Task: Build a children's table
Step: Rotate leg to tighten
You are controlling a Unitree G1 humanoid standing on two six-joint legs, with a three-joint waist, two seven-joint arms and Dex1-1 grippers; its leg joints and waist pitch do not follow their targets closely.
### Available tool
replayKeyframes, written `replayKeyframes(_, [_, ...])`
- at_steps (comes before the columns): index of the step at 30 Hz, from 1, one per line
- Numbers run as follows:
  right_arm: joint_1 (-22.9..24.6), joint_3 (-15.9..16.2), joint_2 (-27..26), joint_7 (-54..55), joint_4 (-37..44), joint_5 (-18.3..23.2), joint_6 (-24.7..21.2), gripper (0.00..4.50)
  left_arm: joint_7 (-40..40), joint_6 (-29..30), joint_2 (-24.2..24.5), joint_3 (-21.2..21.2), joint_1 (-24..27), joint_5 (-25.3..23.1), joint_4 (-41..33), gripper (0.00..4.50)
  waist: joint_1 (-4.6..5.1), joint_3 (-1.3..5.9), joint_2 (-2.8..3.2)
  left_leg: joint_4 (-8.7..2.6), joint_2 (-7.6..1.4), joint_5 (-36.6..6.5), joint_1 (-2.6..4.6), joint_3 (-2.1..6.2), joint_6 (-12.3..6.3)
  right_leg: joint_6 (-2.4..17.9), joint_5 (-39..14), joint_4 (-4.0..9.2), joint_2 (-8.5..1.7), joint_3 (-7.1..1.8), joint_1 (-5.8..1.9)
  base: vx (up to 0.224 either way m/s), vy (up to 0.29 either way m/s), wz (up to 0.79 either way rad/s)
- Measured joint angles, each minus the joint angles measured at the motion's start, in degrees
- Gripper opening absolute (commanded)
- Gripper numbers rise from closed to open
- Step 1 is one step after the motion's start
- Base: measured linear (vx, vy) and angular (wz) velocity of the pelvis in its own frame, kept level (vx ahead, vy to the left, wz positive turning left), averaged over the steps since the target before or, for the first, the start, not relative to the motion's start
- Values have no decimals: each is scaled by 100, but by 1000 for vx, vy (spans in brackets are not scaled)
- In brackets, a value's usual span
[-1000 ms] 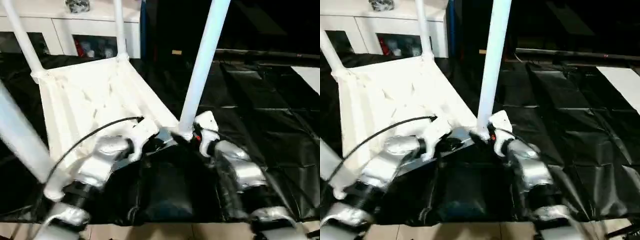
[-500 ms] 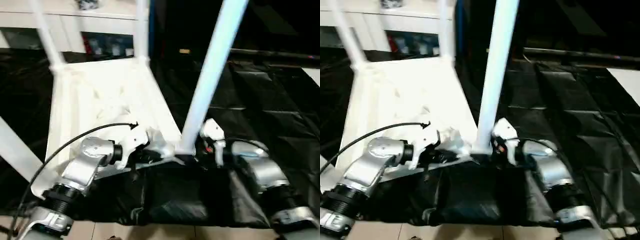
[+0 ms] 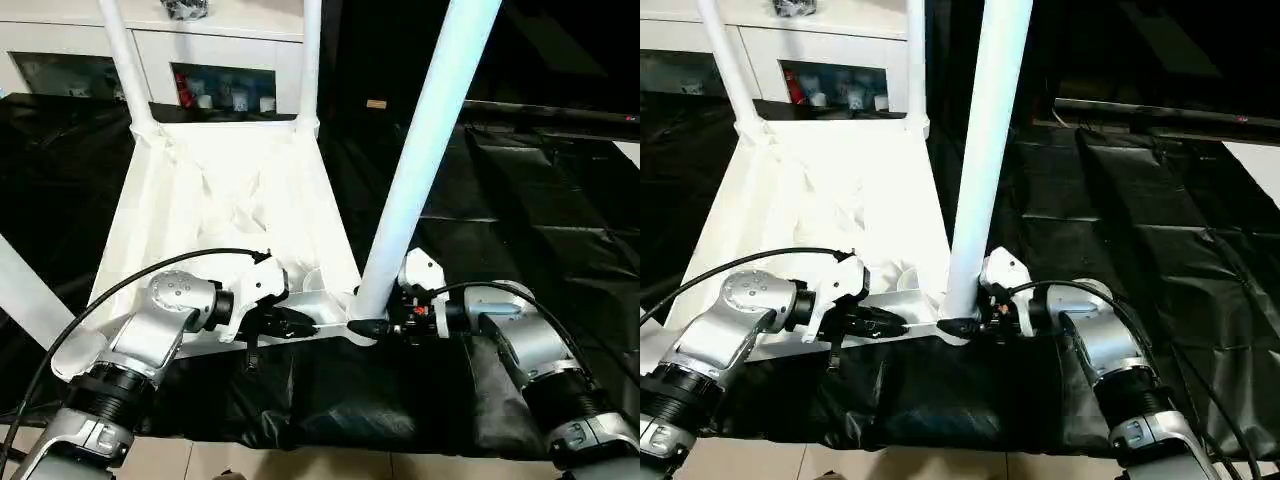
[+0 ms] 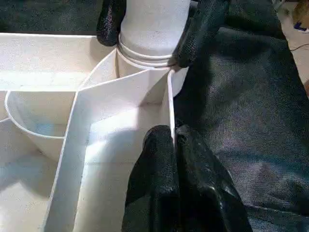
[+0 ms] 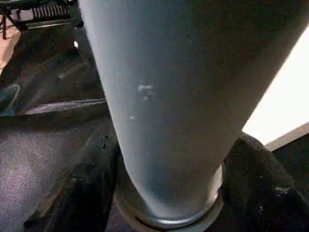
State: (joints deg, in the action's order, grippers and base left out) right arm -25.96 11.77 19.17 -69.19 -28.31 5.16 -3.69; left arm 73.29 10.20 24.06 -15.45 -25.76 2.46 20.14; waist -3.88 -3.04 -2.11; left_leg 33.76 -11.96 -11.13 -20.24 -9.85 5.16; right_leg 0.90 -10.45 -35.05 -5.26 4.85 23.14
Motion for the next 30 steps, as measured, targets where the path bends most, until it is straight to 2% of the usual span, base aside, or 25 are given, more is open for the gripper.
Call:
replayKeyframes(3, [56, -43, -34, 82, 19, 8, -8, 269, -114, 0, -41, 5, 0, -1, 36, 0, -20, 2, -2, 1, 0, 0, 3, 0, 0, 0, 0, -1, -1, 0, -4, 0, 0, 0])
replayKeyframes(5, [77, -211, -216, 514, -71, -13, -73, 269, -428, 1, -143, 67, -31, -93, 113, 0, -2, 4, -6, 3, 1, 0, 12, 0, 1, 2, 2, -7, 0, -5, -9, 0, 0, 0])
replayKeyframes(8, [37, -508, -631, 1582, -361, -59, -62, 269, -1136, 87, -433, 188, -104, -287, 264, 0, 50, 2, -20, 4, 0, 3, 19, 3, 8, 5, 6, -13, 0, -8, -11, 0, 0, 0])
replayKeyframes(12, [-210, -917, -1297, 3388, -841, -245, -71, 268, -2281, 587, -1048, 292, -248, -567, 350, 0, 186, 1, -22, 3, 2, 17, 15, 4, 30, -17, 2, -4, 1, -11, -10, 0, 0, 0])
replayKeyframes(17, [-369, -1136, -1737, 4574, -1018, -353, -113, 268, -2916, 868, -1432, 302, -306, -715, 340, 0, 213, 3, -19, -17, 3, 17, 17, 9, 30, -20, 4, -5, 5, -10, -5, 0, 0, 0])
replayKeyframes(18, [-387, -1136, -1756, 4646, -1047, -370, -86, 268, -2958, 868, -1455, 300, -310, -735, 341, 0, 210, 4, -18, -19, 3, 17, 17, 9, 31, -20, 4, -5, 6, -9, -5, 0, 0, 0])
replayKeyframes(20, [-415, -1136, -1767, 4689, -1118, -400, 11, 338, -2987, 866, -1485, 304, -314, -766, 338, 0, 206, 5, -16, -20, 3, 17, 16, 9, 30, -19, 5, -5, 6, -9, -5, 0, 0, 0])
replayKeyframes(22, [-413, -1135, -1779, 4679, -1118, -439, 38, 341, -2984, 865, -1488, 300, -315, -769, 325, 0, 206, 6, -15, -20, 3, 17, 15, 8, 30, -17, 6, -5, 6, -10, -5, 0, 0, 0])
replayKeyframes(26, [-392, -1030, -1656, 4452, -1082, -506, 97, 386, -2860, 788, -1430, 270, -314, -769, 315, 0, 206, 5, -14, -20, 3, 17, 12, 7, 30, -3, 15, -2, 6, -11, -3, 0, 0, 0])
replayKeyframes(30, [-390, -878, -1396, 3886, -1081, -491, 229, 390, -2647, 678, -1274, 211, -297, -757, 266, 0, 201, 0, -8, -26, 1, 17, 8, 7, 30, -4, 14, -2, 7, -9, 2, 0, 0, 0])
